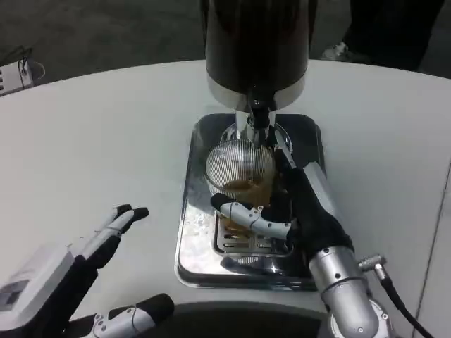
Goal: Grasp the cup under the faucet to collect the drink, then remove the cup.
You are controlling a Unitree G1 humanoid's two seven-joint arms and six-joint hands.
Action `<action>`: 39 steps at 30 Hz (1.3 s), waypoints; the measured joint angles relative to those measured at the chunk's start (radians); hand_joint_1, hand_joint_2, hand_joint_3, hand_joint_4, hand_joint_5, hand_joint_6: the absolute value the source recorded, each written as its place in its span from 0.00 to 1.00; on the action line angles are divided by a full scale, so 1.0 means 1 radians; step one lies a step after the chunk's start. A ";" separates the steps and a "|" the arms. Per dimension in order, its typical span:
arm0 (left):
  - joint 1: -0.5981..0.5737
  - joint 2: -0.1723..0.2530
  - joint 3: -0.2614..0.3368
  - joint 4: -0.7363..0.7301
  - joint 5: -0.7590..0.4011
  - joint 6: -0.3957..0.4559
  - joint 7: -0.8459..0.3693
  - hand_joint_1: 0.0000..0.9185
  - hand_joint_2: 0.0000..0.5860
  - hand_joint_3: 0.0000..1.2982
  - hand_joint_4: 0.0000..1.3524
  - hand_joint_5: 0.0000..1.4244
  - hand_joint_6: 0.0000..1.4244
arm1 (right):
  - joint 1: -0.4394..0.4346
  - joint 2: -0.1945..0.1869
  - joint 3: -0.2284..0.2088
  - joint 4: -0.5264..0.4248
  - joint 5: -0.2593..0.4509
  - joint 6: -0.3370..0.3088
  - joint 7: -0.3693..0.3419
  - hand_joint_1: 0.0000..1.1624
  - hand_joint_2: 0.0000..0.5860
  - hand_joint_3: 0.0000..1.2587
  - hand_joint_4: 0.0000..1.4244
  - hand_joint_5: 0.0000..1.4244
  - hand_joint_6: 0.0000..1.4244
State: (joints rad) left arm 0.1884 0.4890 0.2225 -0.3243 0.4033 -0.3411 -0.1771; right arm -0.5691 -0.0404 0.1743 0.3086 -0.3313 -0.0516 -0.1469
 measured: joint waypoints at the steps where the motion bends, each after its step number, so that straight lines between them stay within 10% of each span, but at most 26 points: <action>1: 0.000 0.003 0.000 0.000 -0.001 0.002 0.000 0.00 0.17 0.09 0.00 0.06 0.14 | 0.000 0.002 0.002 0.001 -0.003 0.000 -0.007 0.66 0.36 0.00 0.00 0.04 0.03; 29: -0.030 0.038 -0.027 0.068 -0.034 0.026 -0.034 0.00 0.17 0.22 0.09 0.12 0.18 | -0.002 0.108 0.046 0.043 -0.138 0.028 -0.271 0.73 0.46 0.33 0.35 0.40 0.28; 39: -0.045 0.047 -0.032 0.094 -0.047 0.026 -0.034 0.00 0.17 0.24 0.11 0.14 0.18 | -0.003 0.126 0.046 0.086 -0.153 -0.004 -0.363 0.75 0.50 0.56 0.63 0.74 0.73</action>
State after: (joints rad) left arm 0.1436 0.5362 0.1909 -0.2305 0.3558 -0.3153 -0.2113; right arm -0.5721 0.0858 0.2204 0.3944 -0.4843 -0.0560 -0.5095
